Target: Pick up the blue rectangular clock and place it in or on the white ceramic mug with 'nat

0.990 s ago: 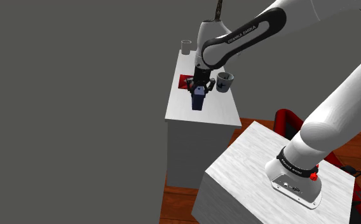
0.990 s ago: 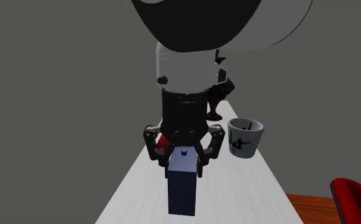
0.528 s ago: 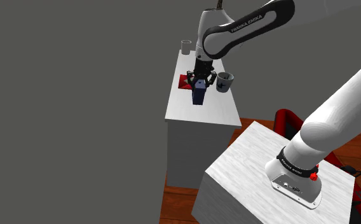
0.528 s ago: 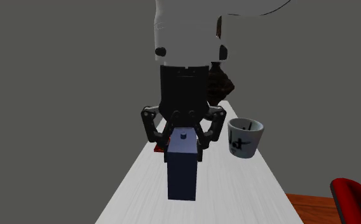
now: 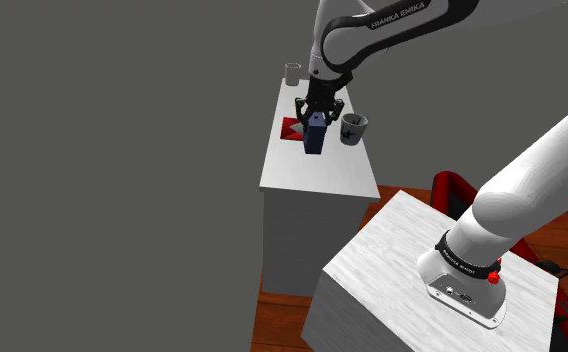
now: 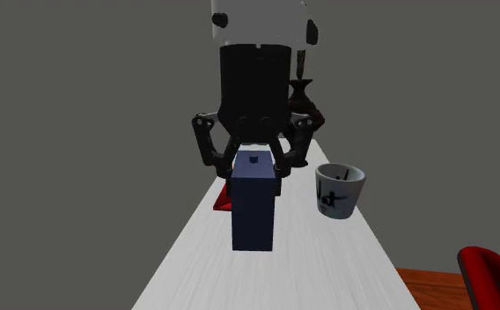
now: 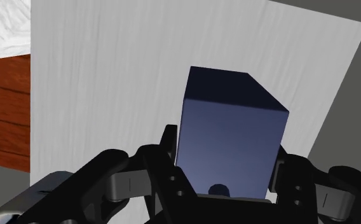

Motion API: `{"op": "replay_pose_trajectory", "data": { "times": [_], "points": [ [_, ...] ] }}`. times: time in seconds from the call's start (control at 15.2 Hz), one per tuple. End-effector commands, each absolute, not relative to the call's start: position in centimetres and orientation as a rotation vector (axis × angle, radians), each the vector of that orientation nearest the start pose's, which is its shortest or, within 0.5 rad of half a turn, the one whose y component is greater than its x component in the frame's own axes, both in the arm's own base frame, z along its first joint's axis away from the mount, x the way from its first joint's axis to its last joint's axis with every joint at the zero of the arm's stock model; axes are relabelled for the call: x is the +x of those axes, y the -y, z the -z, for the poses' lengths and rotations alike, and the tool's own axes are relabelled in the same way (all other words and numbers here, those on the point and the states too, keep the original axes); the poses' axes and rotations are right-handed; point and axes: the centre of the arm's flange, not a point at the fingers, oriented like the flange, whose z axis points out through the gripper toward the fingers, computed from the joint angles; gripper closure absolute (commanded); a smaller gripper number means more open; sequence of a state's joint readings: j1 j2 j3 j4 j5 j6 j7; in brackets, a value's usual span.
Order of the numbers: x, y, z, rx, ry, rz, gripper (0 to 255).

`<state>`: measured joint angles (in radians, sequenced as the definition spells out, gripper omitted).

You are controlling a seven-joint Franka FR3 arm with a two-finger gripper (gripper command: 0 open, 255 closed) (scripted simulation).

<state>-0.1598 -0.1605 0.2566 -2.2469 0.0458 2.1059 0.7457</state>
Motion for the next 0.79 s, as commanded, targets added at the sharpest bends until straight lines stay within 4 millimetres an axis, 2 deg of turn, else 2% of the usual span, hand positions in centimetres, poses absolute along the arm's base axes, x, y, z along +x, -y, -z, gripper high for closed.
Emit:
{"op": "replay_pose_trajectory", "data": {
  "times": [0.0,0.73],
  "points": [
    [49.2,-5.2,-44.4,-2.96,-1.038,0.021,255],
    [49.2,-5.2,-50.2,-2.96,-1.038,0.021,255]
  ]
}}
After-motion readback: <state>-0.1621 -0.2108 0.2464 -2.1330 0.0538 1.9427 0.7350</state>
